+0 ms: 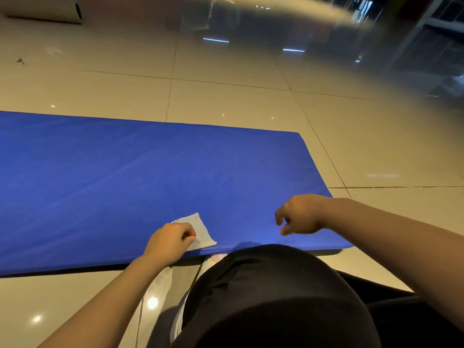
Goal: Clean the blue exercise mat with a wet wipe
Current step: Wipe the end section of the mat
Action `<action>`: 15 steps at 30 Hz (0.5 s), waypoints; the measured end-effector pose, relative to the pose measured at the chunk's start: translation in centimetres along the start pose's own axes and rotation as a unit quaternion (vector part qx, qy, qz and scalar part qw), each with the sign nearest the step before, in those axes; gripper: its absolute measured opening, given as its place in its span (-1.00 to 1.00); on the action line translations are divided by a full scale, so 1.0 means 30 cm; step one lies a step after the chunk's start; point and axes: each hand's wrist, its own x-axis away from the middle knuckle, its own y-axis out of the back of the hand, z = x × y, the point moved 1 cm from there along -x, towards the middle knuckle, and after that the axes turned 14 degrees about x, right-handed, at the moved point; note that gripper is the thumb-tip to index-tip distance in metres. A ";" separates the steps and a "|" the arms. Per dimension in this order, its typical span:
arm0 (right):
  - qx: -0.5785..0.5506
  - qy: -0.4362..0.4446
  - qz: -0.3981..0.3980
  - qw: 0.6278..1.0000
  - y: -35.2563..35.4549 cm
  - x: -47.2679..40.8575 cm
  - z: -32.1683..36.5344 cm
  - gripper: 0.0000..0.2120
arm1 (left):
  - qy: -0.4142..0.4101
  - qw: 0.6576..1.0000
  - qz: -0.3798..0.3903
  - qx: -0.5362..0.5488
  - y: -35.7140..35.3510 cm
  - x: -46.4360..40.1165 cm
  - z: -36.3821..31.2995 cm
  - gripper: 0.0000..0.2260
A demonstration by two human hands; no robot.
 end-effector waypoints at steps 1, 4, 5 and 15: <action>0.013 0.003 0.000 1.000 0.005 0.010 0.013 -0.60 | -0.002 1.000 -0.001 0.007 0.005 0.012 -0.010 -0.86; 0.042 -0.014 -0.006 0.999 0.039 0.052 0.022 -0.59 | -0.009 1.000 -0.003 0.025 0.042 0.049 -0.049 -0.86; 0.041 -0.025 -0.016 0.999 0.055 0.069 0.016 -0.59 | -0.014 0.999 -0.007 0.032 0.064 0.061 -0.067 -0.86; -0.082 -0.055 -0.127 0.987 0.162 0.264 0.051 -0.60 | -0.113 0.988 0.074 -0.071 0.476 0.287 -0.438 -0.71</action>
